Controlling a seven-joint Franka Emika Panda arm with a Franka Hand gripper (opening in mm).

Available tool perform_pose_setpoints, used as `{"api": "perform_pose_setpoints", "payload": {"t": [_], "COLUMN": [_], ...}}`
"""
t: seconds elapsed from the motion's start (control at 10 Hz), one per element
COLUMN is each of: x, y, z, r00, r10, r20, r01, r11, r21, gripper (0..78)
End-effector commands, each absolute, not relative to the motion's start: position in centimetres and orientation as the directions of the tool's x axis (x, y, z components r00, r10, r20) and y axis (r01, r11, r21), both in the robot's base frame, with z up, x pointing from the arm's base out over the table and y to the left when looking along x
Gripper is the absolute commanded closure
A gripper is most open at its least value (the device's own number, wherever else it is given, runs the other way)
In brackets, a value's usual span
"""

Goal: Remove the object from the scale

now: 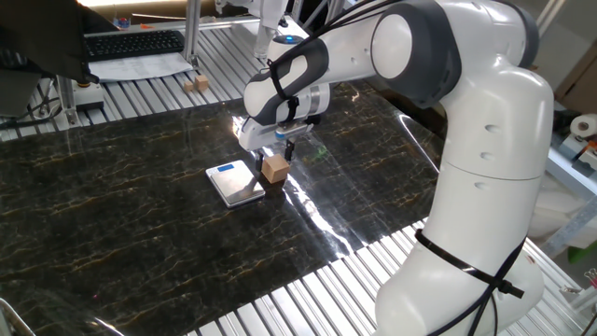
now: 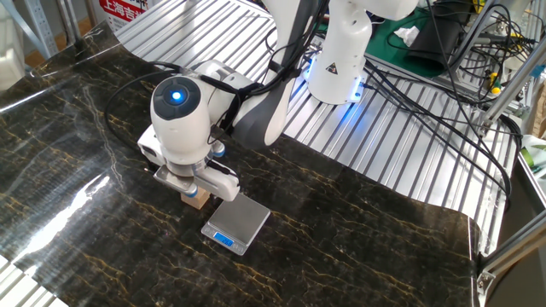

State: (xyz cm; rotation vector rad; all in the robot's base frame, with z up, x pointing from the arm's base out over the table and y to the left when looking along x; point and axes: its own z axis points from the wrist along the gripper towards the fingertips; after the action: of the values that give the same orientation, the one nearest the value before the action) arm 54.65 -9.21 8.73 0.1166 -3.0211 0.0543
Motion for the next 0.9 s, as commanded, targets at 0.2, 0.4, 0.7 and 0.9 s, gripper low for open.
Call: {"api": "perform_pose_setpoints", "payload": {"t": [0.2,0.4,0.7,0.9], "x": [55.5,55.5,56.0,57.0], "y": [-8.7,-8.0,-8.3,-9.0], "z": [10.9,12.4,14.3,15.4], "r00": [-0.993,-0.995,-0.995,-0.996], "r10": [-0.037,-0.012,-0.018,-0.046], "r20": [0.11,0.101,0.099,0.08], "r01": [-0.036,-0.011,-0.017,-0.046], "r11": [0.999,1.0,1.0,0.999], "r21": [0.005,0.016,0.012,0.011], "gripper": [0.1,0.1,0.1,0.1]}}
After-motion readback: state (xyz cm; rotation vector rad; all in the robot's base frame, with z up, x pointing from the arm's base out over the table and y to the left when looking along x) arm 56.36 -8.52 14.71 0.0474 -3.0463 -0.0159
